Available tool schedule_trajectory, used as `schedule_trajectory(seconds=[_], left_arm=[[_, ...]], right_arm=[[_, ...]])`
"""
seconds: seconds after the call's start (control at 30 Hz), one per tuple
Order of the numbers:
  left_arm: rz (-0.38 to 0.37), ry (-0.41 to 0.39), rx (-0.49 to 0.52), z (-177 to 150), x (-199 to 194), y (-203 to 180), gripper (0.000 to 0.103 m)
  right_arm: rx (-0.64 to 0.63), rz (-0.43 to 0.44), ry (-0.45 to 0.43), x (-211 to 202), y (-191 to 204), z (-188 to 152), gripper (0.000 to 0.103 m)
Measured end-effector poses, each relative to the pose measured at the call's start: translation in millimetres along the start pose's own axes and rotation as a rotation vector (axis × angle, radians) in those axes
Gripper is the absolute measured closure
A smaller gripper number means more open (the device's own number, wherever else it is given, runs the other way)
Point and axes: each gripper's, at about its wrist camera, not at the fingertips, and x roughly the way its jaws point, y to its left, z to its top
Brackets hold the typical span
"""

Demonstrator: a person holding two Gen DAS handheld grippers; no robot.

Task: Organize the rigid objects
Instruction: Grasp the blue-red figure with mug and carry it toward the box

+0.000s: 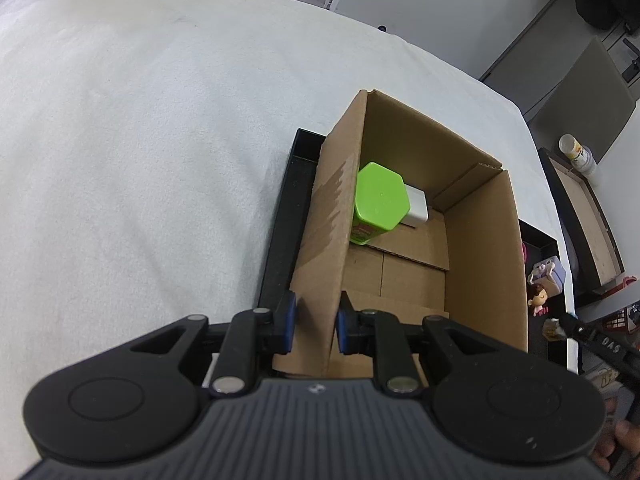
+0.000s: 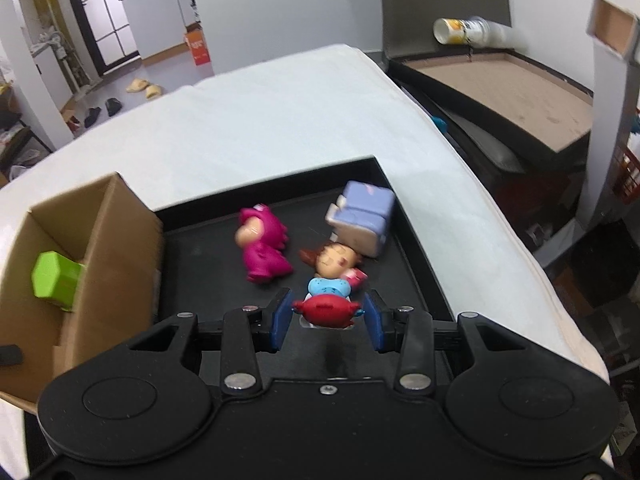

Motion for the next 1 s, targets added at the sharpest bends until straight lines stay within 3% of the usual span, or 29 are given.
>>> schedule_trajectory(seconds=[0.53, 1.0], left_arm=[[-0.020, -0.005, 0.010, -3, -3, 2, 0.084], [-0.031, 0.003, 0.008, -3, -1, 2, 0.084]], right_arm=[[-0.091, 0.155, -0.068, -30, 74, 36, 0.064], [-0.160, 0.240, -0.059, -22, 129, 50, 0.064]])
